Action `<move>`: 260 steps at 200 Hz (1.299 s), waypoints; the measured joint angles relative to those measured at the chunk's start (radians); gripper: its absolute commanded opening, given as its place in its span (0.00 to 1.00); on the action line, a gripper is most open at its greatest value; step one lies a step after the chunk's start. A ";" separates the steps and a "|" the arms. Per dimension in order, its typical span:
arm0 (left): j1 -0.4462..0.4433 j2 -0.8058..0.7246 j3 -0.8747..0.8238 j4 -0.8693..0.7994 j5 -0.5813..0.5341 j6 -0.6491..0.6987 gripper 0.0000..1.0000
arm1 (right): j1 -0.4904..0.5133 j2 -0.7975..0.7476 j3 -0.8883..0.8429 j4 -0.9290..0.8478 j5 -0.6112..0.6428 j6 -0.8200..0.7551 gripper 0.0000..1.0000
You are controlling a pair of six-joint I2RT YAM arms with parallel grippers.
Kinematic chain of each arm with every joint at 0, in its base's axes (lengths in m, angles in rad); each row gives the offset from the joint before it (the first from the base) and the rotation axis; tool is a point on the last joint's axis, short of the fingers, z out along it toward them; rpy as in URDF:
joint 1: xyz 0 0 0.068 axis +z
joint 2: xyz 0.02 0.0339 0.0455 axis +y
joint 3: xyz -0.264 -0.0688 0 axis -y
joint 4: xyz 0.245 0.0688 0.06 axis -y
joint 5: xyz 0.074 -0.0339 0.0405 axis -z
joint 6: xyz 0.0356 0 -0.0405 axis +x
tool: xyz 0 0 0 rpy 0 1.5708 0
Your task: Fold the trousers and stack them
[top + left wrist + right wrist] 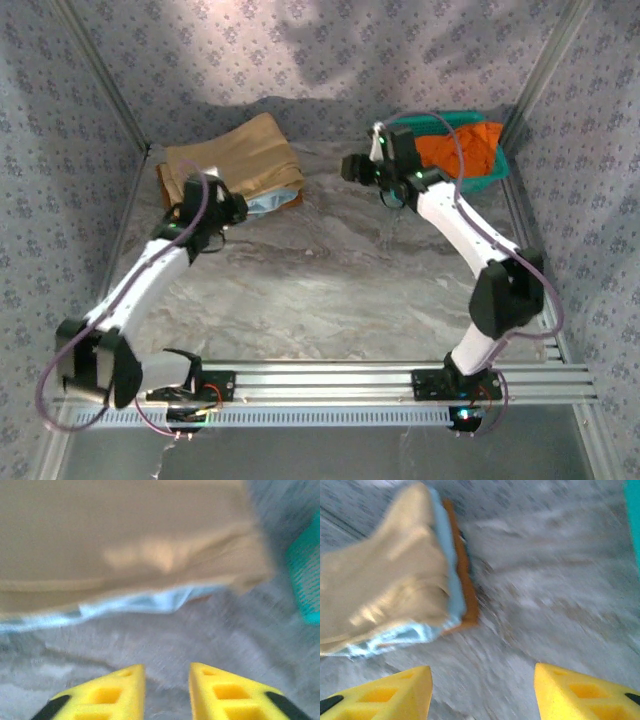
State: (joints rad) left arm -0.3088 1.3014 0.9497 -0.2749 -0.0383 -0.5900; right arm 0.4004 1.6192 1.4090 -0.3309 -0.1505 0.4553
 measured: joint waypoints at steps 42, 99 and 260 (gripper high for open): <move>0.070 0.295 -0.063 0.166 -0.030 -0.142 0.00 | -0.077 -0.237 -0.316 -0.028 0.012 0.039 0.60; 0.158 0.583 0.098 0.323 -0.049 -0.277 0.00 | -0.257 -0.531 -0.437 -0.116 -0.021 0.049 0.61; 0.419 0.732 0.272 0.381 -0.027 -0.314 0.00 | -0.309 -0.618 -0.448 -0.280 -0.090 0.034 0.61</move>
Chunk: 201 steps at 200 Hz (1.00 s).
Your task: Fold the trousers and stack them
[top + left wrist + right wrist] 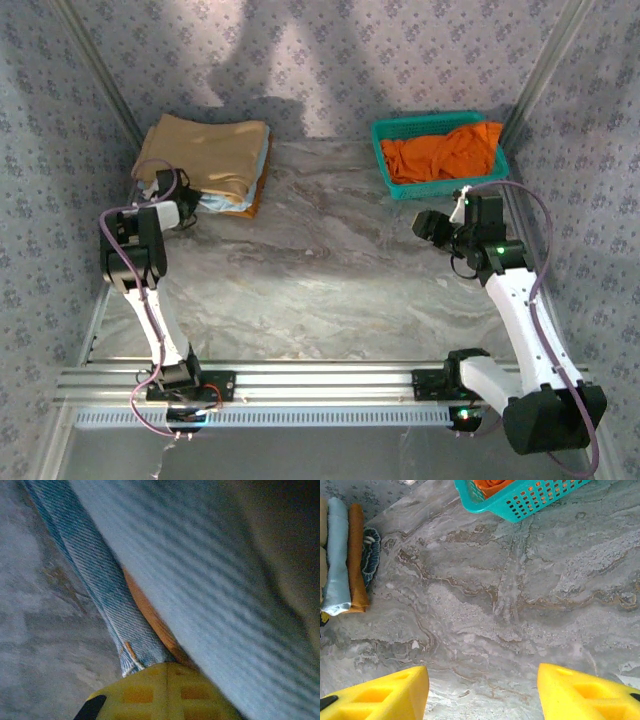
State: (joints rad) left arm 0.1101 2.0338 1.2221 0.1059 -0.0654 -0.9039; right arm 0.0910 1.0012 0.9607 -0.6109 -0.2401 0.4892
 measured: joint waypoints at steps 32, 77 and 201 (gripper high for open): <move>-0.087 -0.045 -0.051 0.031 0.001 0.004 0.00 | 0.000 -0.011 0.007 -0.013 0.000 0.000 0.61; -0.130 -0.043 -0.021 0.029 0.055 0.050 0.00 | 0.000 -0.058 0.015 -0.051 0.000 -0.008 0.61; -0.388 -1.228 -0.491 -0.279 -0.153 0.254 1.00 | 0.127 -0.217 0.029 0.065 0.240 -0.037 1.00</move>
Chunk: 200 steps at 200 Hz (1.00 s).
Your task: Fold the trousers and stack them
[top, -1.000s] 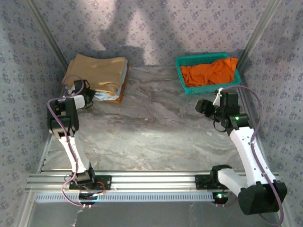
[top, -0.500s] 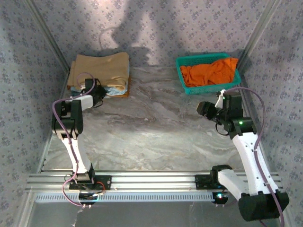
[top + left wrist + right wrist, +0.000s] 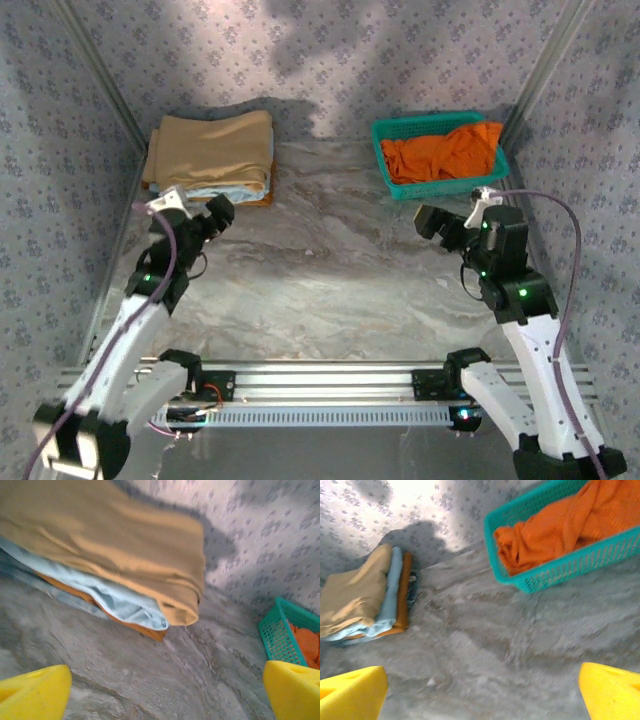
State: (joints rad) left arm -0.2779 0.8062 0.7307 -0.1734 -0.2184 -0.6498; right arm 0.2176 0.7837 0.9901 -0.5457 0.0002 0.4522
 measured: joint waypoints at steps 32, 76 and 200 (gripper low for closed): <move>-0.037 -0.079 0.016 -0.157 -0.248 0.010 1.00 | 0.060 0.109 -0.043 0.148 0.199 -0.079 1.00; -0.039 0.011 -0.074 -0.116 -0.451 0.129 1.00 | 0.008 0.121 -0.249 0.423 0.154 -0.346 1.00; 0.257 0.494 -0.420 0.830 -0.023 0.557 1.00 | -0.210 0.429 -0.684 1.054 0.077 -0.494 1.00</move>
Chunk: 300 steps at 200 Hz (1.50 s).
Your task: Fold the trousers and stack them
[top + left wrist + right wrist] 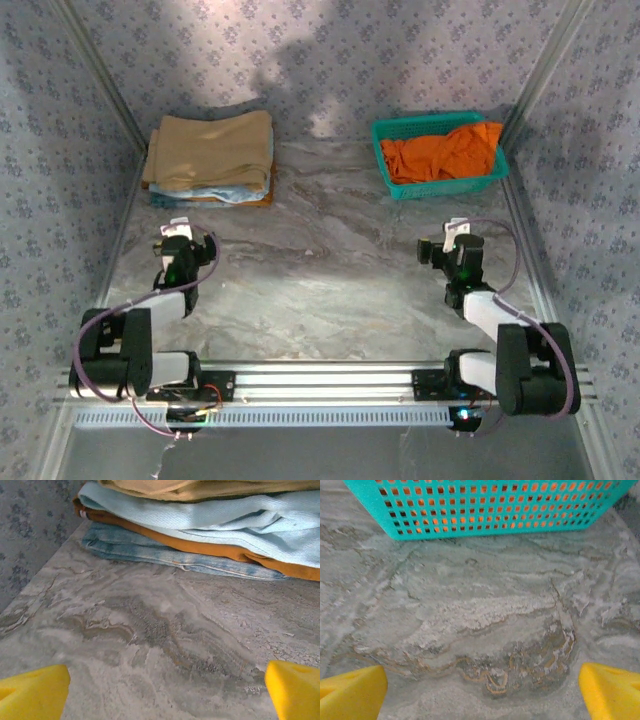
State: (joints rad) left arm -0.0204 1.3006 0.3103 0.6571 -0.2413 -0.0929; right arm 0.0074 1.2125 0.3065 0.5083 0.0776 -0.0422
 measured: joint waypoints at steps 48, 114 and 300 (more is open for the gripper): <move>0.001 0.172 0.000 0.201 0.090 0.060 1.00 | -0.009 0.098 -0.018 0.211 -0.012 0.003 1.00; 0.016 0.239 0.087 0.162 0.122 0.069 0.99 | -0.034 0.309 0.059 0.285 -0.048 0.004 1.00; 0.019 0.239 0.087 0.151 0.126 0.066 1.00 | -0.040 0.309 0.083 0.281 -0.049 0.004 1.00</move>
State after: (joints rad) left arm -0.0017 1.5394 0.3973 0.8082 -0.1154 -0.0265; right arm -0.0322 1.5215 0.3897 0.7895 0.0288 -0.0383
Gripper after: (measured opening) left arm 0.995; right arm 0.996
